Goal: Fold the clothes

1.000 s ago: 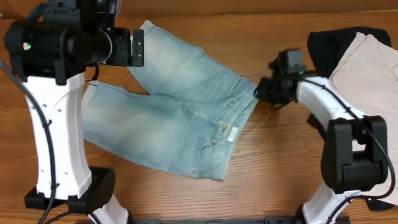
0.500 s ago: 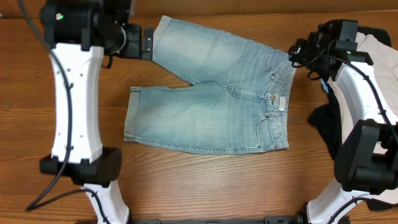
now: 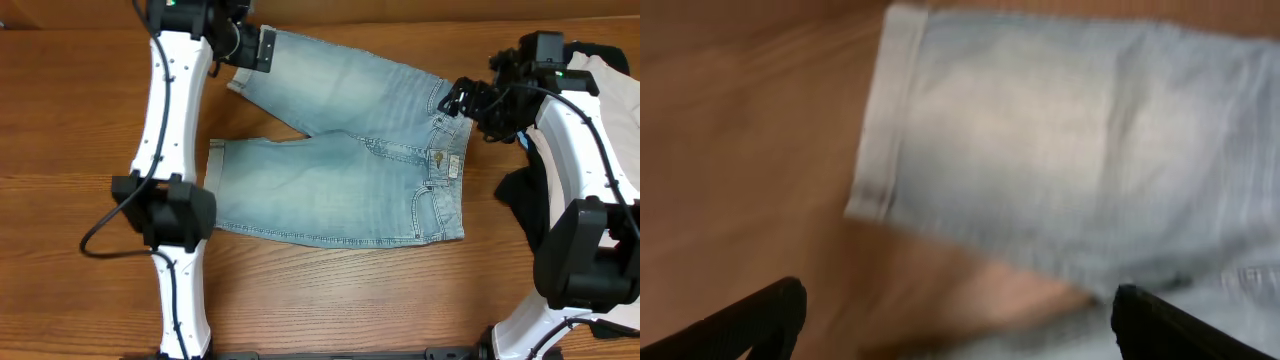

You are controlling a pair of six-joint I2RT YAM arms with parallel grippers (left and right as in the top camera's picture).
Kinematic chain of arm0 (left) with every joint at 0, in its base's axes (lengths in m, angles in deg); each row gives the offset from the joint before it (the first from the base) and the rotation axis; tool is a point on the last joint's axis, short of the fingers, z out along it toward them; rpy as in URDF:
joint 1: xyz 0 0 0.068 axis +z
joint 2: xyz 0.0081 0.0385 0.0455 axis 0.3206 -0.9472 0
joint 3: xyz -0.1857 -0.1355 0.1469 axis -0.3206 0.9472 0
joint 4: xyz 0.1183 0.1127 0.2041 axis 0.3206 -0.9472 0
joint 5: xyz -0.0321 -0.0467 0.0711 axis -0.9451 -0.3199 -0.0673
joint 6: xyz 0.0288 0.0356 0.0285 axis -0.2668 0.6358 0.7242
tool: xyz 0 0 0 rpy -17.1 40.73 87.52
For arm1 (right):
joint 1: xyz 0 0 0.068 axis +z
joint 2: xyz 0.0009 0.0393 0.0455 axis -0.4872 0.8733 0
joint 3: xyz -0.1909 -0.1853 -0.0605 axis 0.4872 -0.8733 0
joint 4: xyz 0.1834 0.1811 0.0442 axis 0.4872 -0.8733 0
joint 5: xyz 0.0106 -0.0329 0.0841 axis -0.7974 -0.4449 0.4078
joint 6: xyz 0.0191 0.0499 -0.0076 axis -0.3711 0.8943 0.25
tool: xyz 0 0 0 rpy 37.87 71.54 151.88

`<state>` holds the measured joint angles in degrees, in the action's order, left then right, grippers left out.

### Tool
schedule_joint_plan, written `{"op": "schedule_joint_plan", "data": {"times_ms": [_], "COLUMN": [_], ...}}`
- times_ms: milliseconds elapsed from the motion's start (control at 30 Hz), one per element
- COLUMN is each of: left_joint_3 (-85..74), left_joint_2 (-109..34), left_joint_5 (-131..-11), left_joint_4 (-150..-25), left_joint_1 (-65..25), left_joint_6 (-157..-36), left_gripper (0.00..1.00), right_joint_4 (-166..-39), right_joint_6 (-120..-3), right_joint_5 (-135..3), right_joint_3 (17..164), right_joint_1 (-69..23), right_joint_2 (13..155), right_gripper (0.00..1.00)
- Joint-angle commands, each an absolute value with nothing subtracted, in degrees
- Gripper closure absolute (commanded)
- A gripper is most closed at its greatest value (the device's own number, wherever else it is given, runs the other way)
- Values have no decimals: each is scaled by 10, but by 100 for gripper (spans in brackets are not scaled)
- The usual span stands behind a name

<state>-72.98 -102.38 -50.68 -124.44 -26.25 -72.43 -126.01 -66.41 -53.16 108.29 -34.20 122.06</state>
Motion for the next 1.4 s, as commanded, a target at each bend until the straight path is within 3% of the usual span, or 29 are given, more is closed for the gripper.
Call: {"op": "schedule_joint_plan", "data": {"times_ms": [0,400,800,1367], "left_joint_3": [-725,-725,-725,-723], "left_joint_2": [-1078,-1197,-1253,-1298], "left_joint_5": [-565,-528,-458,-418], "left_joint_4": [-1205,-1147,-1190,-1406], "left_joint_1": [-273,-301,-303,-294], "left_joint_6": [-703,-710,-755,-783], "left_gripper": [0,0,0,0], "right_joint_4": [-1266,-1289,-1294,-1306], "right_joint_6": [-677,-678,-682,-682], "right_joint_5": [-541,-548,-548,-548], "right_joint_3": [1098,1098,1089,1088], "right_joint_1": [-329,-325,-325,-325], "right_joint_2": [1198,1198,1198,1198], "right_gripper": [0,0,0,0]}}
